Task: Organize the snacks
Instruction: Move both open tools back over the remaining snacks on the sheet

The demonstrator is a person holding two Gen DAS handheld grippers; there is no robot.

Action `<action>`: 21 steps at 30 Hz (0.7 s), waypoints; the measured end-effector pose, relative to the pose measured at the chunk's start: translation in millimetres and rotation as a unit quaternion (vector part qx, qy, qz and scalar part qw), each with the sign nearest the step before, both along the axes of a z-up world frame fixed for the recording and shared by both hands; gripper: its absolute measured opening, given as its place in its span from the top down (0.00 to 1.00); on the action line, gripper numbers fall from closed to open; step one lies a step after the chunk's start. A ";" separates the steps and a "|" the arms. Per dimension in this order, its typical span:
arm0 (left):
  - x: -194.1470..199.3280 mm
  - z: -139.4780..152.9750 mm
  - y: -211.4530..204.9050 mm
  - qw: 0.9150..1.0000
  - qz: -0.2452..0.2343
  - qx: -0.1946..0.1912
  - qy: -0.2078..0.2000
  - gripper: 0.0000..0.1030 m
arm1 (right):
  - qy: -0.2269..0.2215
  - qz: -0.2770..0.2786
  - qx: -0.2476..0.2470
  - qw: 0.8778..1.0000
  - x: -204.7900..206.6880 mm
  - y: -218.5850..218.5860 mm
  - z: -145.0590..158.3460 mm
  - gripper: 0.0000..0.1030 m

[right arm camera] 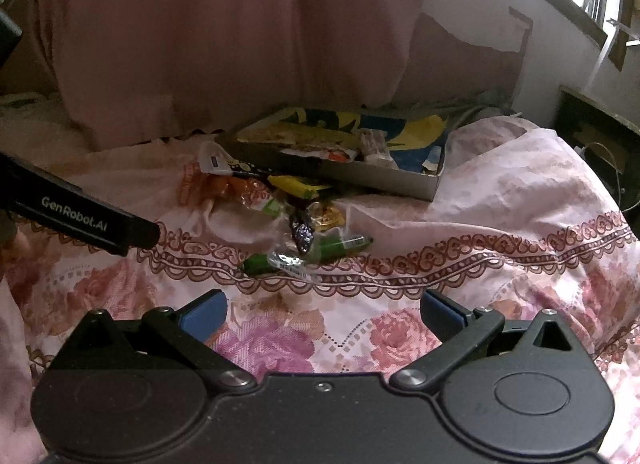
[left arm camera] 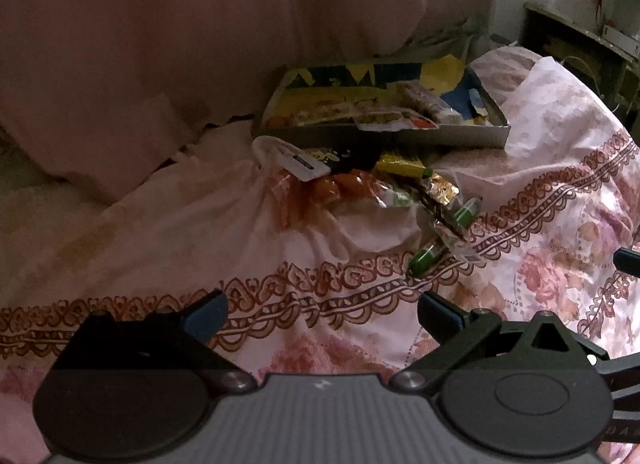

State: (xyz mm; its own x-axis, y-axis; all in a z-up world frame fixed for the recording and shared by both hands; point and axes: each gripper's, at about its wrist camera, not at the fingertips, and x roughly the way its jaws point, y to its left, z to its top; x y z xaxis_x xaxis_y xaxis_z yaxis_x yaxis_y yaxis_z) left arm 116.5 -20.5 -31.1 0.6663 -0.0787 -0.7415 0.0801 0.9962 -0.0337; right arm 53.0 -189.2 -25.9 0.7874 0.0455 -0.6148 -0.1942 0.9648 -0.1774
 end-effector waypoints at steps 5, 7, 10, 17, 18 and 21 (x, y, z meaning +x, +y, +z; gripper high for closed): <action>6.7 -2.8 -2.7 1.000 -0.010 0.000 0.014 0.00 | 0.010 -0.005 0.006 1.000 5.2 -0.9 -1.3 0.01; 11.7 -4.4 -3.6 1.000 -0.014 -0.002 0.023 0.00 | 0.014 -0.006 0.009 1.000 8.6 -1.1 -2.3 0.01; 21.2 -5.5 -4.9 0.999 -0.021 -0.005 0.030 0.00 | 0.020 -0.007 0.013 1.000 13.5 -1.5 -4.0 0.01; 46.8 -1.9 -9.5 0.998 -0.049 -0.003 0.030 0.00 | 0.027 -0.020 0.028 0.999 28.3 -9.1 -4.8 0.01; 51.4 -1.9 -10.6 0.998 -0.054 -0.007 0.031 0.00 | 0.029 -0.025 0.032 0.999 31.5 -11.0 -4.9 0.01; 67.7 -1.9 -14.7 0.997 -0.070 -0.020 0.039 0.00 | 0.034 -0.038 0.042 0.998 39.7 -16.7 -5.9 0.01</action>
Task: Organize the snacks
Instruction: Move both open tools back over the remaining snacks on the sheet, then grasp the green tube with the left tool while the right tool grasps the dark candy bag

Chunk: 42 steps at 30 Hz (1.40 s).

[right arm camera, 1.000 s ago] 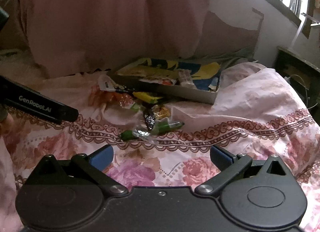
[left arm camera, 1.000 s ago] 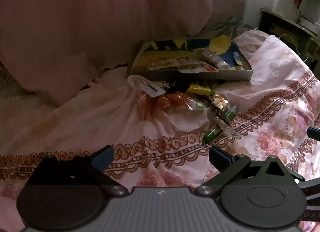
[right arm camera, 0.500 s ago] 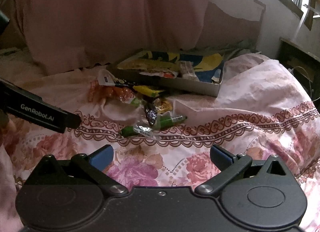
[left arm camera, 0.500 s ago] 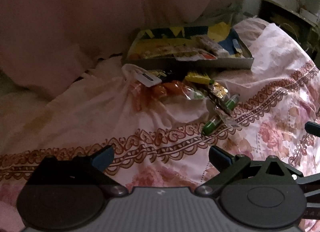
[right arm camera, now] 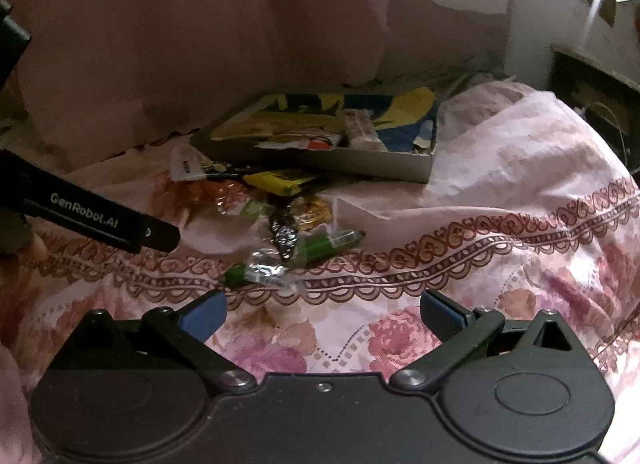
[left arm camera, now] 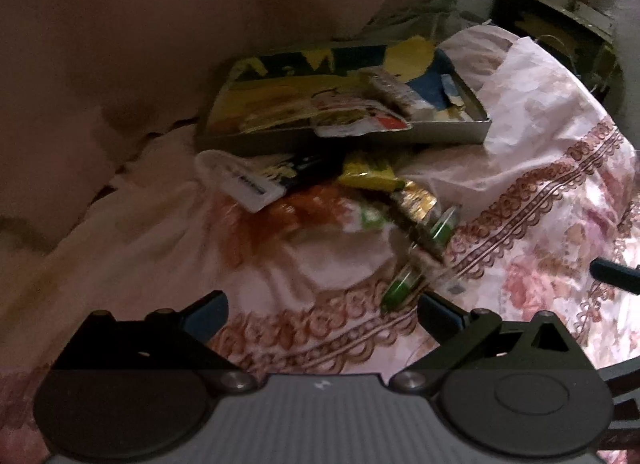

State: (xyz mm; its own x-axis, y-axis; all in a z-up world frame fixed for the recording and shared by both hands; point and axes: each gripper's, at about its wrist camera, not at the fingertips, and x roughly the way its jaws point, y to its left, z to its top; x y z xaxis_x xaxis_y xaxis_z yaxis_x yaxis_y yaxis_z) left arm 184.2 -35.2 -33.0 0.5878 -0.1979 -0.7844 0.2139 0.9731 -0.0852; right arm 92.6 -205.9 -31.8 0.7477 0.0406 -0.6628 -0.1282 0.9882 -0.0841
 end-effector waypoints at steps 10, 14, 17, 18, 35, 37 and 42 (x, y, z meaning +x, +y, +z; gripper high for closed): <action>59.3 -19.2 -25.1 0.995 -0.022 -0.083 0.059 0.00 | 0.039 -0.033 0.025 0.998 26.7 -13.1 -20.9 0.01; 79.8 -30.1 -33.2 0.989 -0.013 -0.126 0.079 0.00 | 0.046 -0.035 0.042 0.997 38.0 -12.3 -27.6 0.01; 89.9 -40.8 -34.7 0.982 -0.006 -0.160 0.100 0.01 | 0.048 -0.028 0.053 0.997 44.6 -10.1 -31.5 0.01; 91.9 -43.7 -33.9 0.980 -0.004 -0.167 0.106 0.01 | 0.045 -0.026 0.054 0.997 45.8 -9.9 -31.6 0.01; 94.7 -47.7 43.8 0.969 0.070 -0.195 0.134 0.01 | -0.004 0.090 0.020 0.996 100.4 17.2 -47.5 0.10; 93.5 -45.5 41.6 0.974 0.059 -0.178 0.125 0.01 | -0.003 0.099 0.018 0.995 107.6 20.4 -50.4 0.19; 88.9 -40.1 33.3 0.984 0.025 -0.143 0.104 0.01 | 0.014 0.105 0.020 0.994 118.4 15.7 -56.5 0.44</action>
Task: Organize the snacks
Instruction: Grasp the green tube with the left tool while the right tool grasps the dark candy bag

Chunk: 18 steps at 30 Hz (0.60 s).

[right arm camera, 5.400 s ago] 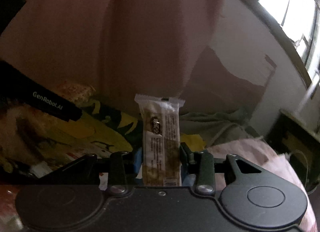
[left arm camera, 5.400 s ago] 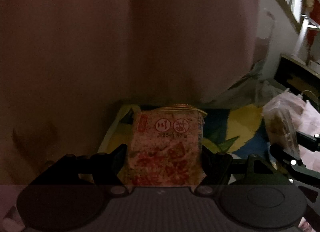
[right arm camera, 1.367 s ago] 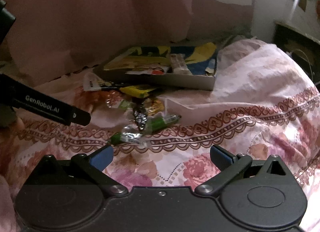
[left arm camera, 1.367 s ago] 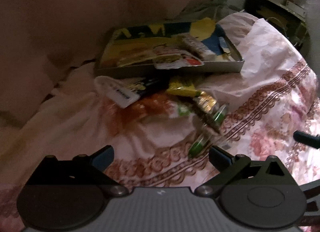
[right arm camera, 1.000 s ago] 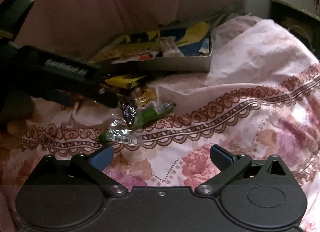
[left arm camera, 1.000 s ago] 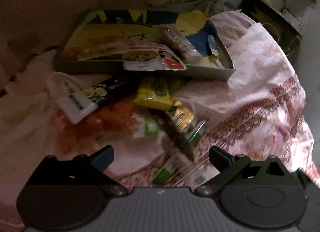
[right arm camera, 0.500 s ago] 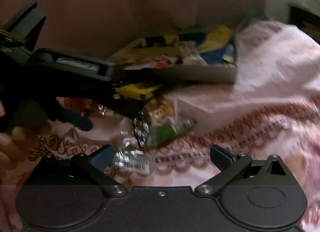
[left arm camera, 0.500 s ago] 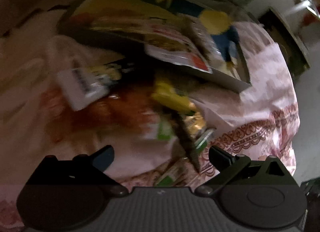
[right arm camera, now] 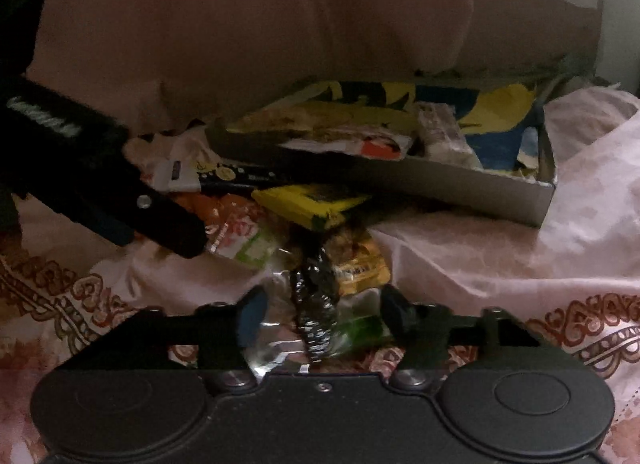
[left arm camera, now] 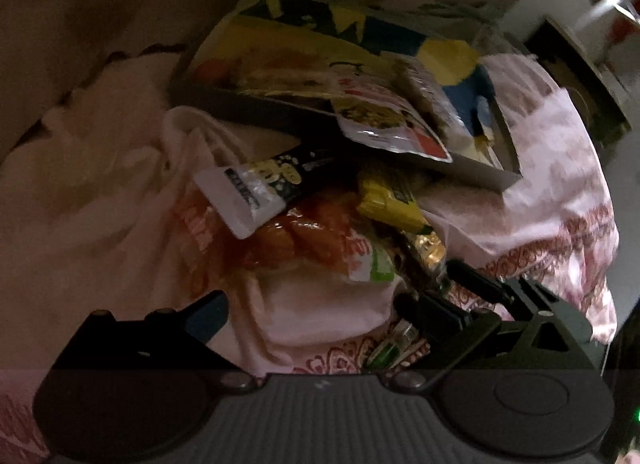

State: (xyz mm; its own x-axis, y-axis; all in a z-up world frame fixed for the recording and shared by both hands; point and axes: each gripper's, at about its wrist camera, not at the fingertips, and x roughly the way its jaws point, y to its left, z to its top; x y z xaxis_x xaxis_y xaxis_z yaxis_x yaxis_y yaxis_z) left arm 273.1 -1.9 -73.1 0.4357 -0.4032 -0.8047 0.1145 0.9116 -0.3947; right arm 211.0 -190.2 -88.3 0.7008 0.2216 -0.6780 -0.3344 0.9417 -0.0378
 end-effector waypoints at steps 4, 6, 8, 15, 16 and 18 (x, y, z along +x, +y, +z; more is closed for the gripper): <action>-3.6 3.9 -10.2 0.999 -0.042 0.016 -0.020 0.01 | 0.008 0.010 -0.011 1.000 1.3 -10.3 3.5 0.57; -7.3 4.2 -18.8 0.997 -0.071 0.028 -0.030 0.01 | 0.017 0.012 -0.010 1.000 2.8 -16.8 6.0 0.59; -12.4 3.3 -30.1 0.993 -0.105 0.046 -0.042 0.01 | 0.023 0.016 -0.018 0.999 3.9 -21.9 7.9 0.60; -34.8 -0.6 -72.3 0.964 -0.218 0.103 -0.108 0.03 | 0.055 0.015 -0.032 0.998 8.3 -44.5 13.8 0.65; -36.6 -2.5 -78.1 0.960 -0.232 0.106 -0.116 0.04 | 0.058 0.014 -0.035 0.998 8.7 -48.0 13.8 0.65; -39.4 -5.8 -88.9 0.951 -0.262 0.109 -0.126 0.07 | 0.063 0.010 -0.033 0.997 10.2 -54.1 13.5 0.65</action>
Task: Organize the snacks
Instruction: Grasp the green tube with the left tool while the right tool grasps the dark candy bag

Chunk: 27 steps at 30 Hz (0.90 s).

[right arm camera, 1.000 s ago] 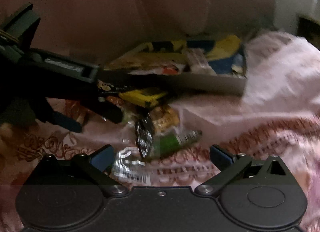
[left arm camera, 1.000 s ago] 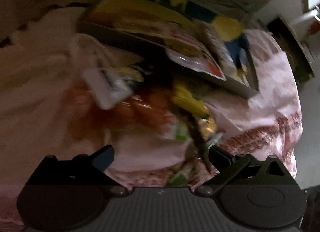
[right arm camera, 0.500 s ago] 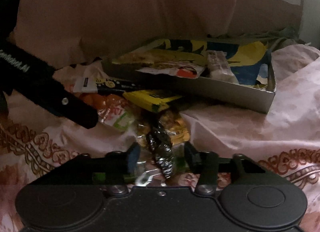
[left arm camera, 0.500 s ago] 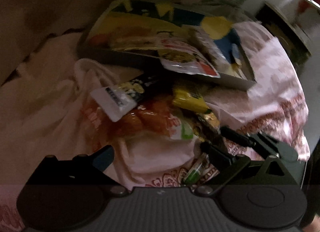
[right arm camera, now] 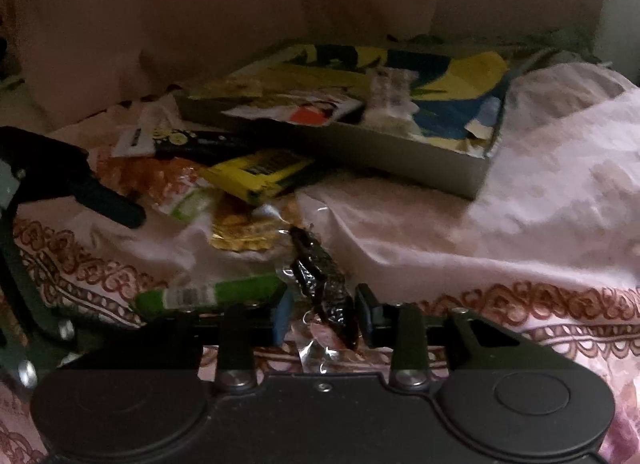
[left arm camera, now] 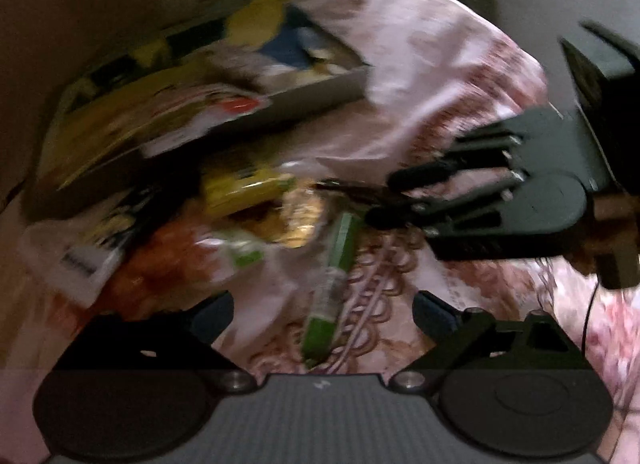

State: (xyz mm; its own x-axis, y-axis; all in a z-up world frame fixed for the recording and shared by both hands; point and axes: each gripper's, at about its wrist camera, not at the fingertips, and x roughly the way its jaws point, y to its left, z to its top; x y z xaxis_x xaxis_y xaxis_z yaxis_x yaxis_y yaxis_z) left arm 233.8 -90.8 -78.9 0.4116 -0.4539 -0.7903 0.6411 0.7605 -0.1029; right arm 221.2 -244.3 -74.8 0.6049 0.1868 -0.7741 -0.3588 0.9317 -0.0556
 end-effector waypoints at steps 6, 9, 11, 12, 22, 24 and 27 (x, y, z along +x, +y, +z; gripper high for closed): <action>5.6 -14.5 -19.7 0.999 -0.045 -0.008 0.019 0.27 | 0.008 0.001 0.009 1.000 4.9 -3.6 -5.6 0.59; 13.1 -22.6 -18.7 0.998 -0.039 -0.014 0.037 0.32 | 0.014 0.006 0.010 1.000 7.3 -5.9 -6.9 0.58; 15.4 -23.3 -15.3 0.998 -0.037 -0.020 0.039 0.36 | 0.022 0.003 0.007 1.000 10.1 -8.3 -8.0 0.57; 18.0 -23.0 -13.5 0.998 -0.034 -0.024 0.043 0.38 | 0.026 0.001 0.006 1.000 11.6 -10.0 -9.3 0.57; 38.8 -20.3 -3.8 0.996 0.014 -0.041 0.075 0.60 | 0.030 0.000 -0.003 1.000 12.0 -7.5 -17.1 0.54; 33.0 -18.3 -10.6 0.998 0.005 -0.017 0.056 0.63 | 0.031 -0.006 -0.006 0.999 12.0 -6.3 -16.5 0.54; 29.1 -15.5 -16.0 0.999 0.014 0.008 0.052 0.77 | 0.034 -0.017 -0.010 0.999 10.1 -3.5 -15.1 0.55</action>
